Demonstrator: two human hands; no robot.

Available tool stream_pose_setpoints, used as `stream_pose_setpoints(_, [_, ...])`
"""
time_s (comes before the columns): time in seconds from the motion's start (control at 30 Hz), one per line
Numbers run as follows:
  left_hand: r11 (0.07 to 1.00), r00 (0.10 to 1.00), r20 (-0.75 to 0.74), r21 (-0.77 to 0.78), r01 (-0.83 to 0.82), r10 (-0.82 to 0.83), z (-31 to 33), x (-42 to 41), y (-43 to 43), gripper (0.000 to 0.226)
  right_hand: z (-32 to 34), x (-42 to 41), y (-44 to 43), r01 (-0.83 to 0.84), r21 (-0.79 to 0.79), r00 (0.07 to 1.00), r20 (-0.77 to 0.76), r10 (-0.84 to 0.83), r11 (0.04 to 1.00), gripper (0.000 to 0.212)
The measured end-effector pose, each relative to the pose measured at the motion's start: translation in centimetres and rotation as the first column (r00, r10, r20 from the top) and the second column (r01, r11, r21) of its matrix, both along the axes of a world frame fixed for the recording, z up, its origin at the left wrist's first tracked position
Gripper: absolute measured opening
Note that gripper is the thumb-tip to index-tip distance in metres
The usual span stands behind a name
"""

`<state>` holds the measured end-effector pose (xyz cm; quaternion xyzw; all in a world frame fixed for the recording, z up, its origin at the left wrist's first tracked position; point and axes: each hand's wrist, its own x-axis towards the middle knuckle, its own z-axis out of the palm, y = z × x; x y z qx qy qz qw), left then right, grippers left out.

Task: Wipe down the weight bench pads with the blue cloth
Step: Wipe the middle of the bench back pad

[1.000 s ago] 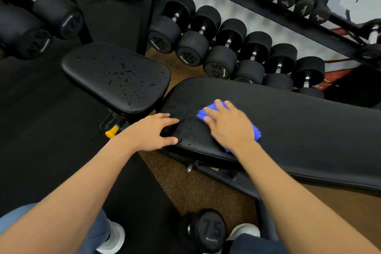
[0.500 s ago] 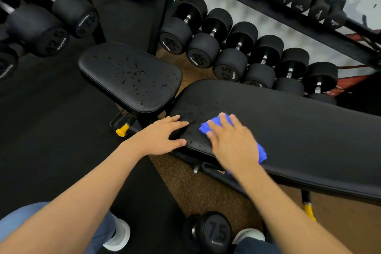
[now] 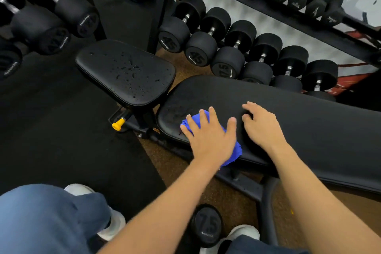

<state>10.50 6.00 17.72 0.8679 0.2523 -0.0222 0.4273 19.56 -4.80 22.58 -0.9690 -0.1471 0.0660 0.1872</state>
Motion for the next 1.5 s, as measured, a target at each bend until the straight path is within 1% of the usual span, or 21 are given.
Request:
stream_pose_setpoints(0.03, [0.997,0.999,-0.016,0.062,-0.04,0.041,-0.3,0.7,-1.0,0.074,-0.6,0.0,-0.1,-0.036,-0.041,0.999,0.02,0.037,0.998,0.044])
stream_pose_setpoints(0.1, [0.981,0.996,0.047,0.176,-0.078,0.071,-1.2,0.6,-1.3,0.066,-1.4,-0.3,-0.1,-0.124,-0.158,0.989,0.056,0.135,0.98,0.042])
stream_pose_setpoints(0.17, [0.964,0.988,0.154,0.261,-0.043,0.003,-2.4,-0.6,0.0,0.062,-1.8,-0.7,0.0,-0.173,-0.283,0.971,0.111,0.211,0.944,0.037])
stream_pose_setpoints(0.2, [0.96,0.978,0.205,0.278,-0.011,-0.049,-3.0,-1.3,0.9,0.061,-1.9,-0.8,0.1,-0.181,-0.326,0.962,0.138,0.236,0.928,0.035])
stream_pose_setpoints(0.3, [0.946,0.93,0.3,0.301,0.116,-0.21,-5.1,-2.4,4.6,0.058,-2.4,-0.8,0.1,-0.191,-0.389,0.941,0.187,0.28,0.901,0.034])
stream_pose_setpoints(0.4, [0.937,0.908,0.294,0.271,0.221,-0.299,-7.0,-1.4,9.7,0.062,-2.5,-0.8,0.1,-0.194,-0.402,0.937,0.195,0.29,0.895,0.038])
stream_pose_setpoints(0.47, [0.923,0.899,0.26,0.253,0.289,-0.352,-7.2,0.1,12.6,0.066,-2.5,-0.7,0.0,-0.195,-0.42,0.931,0.204,0.302,0.886,0.041])
stream_pose_setpoints(0.53, [0.939,0.928,0.181,0.178,0.296,-0.326,-6.8,1.0,13.7,0.068,-2.7,-0.6,0.2,-0.201,-0.44,0.928,0.2,0.313,0.875,0.042])
stream_pose_setpoints(0.6, [0.967,0.967,0.123,0.153,0.204,-0.224,-5.7,1.1,12.0,0.075,-2.9,-0.5,0.3,-0.187,-0.438,0.931,0.206,0.301,0.879,0.042])
stream_pose_setpoints(0.67, [0.972,0.972,0.167,0.194,0.133,-0.167,-4.6,0.3,8.9,0.082,-3.2,-0.3,0.5,-0.177,-0.422,0.931,0.222,0.29,0.889,0.042])
stream_pose_setpoints(0.77, [0.937,0.923,0.254,0.274,0.217,-0.288,-4.9,-1.3,6.1,0.066,-3.6,-0.1,0.4,-0.18,-0.43,0.927,0.227,0.299,0.885,0.044])
stream_pose_setpoints(0.87, [0.931,0.897,0.292,0.253,0.263,-0.332,-5.9,-0.8,8.8,0.058,-3.8,0.0,0.2,-0.176,-0.426,0.927,0.232,0.296,0.887,0.047])
stream_pose_setpoints(0.97, [0.957,0.9,0.347,0.208,0.201,-0.265,-6.8,0.2,11.5,0.056,-3.9,-0.1,0.1,-0.169,-0.426,0.927,0.238,0.29,0.889,0.047])
stream_pose_setpoints(1.07, [0.962,0.86,0.434,0.163,0.22,-0.27,-7.6,0.3,12.9,0.053,-4.0,-0.2,0.0,-0.168,-0.419,0.929,0.237,0.286,0.892,0.047])
stream_pose_setpoints(1.17, [0.945,0.841,0.431,0.158,0.287,-0.327,-8.5,0.6,15.2,0.052,-3.8,-0.2,0.1,-0.173,-0.418,0.927,0.236,0.29,0.892,0.046])
stream_pose_setpoints(1.2, [0.948,0.85,0.421,0.155,0.277,-0.317,-8.7,0.7,15.7,0.052,-3.8,-0.2,0.1,-0.177,-0.424,0.927,0.23,0.295,0.888,0.047])
stream_pose_setpoints(1.3, [0.976,0.907,0.365,0.14,0.168,-0.209,-8.2,0.4,14.8,0.055,-3.8,-0.2,0.2,-0.171,-0.432,0.93,0.226,0.29,0.886,0.047])
stream_pose_setpoints(1.33, [0.975,0.913,0.354,0.161,0.155,-0.204,-7.6,0.1,13.3,0.056,-3.8,-0.2,0.3,-0.168,-0.439,0.929,0.228,0.29,0.883,0.046])
stream_pose_setpoints(1.37, [0.964,0.901,0.364,0.206,0.171,-0.237,-6.9,-0.4,11.3,0.057,-3.8,-0.2,0.3,-0.167,-0.443,0.93,0.227,0.29,0.881,0.046])
stream_pose_setpoints(1.43, [0.913,0.832,0.411,0.32,0.251,-0.373,-5.4,-1.5,6.9,0.057,-3.7,-0.2,0.4,-0.168,-0.434,0.932,0.224,0.287,0.885,0.043])
stream_pose_setpoints(1.5, [0.861,0.766,0.424,0.39,0.326,-0.482,-5.0,-2.0,4.7,0.055,-3.7,-0.2,0.3,-0.18,-0.431,0.933,0.21,0.293,0.884,0.043])
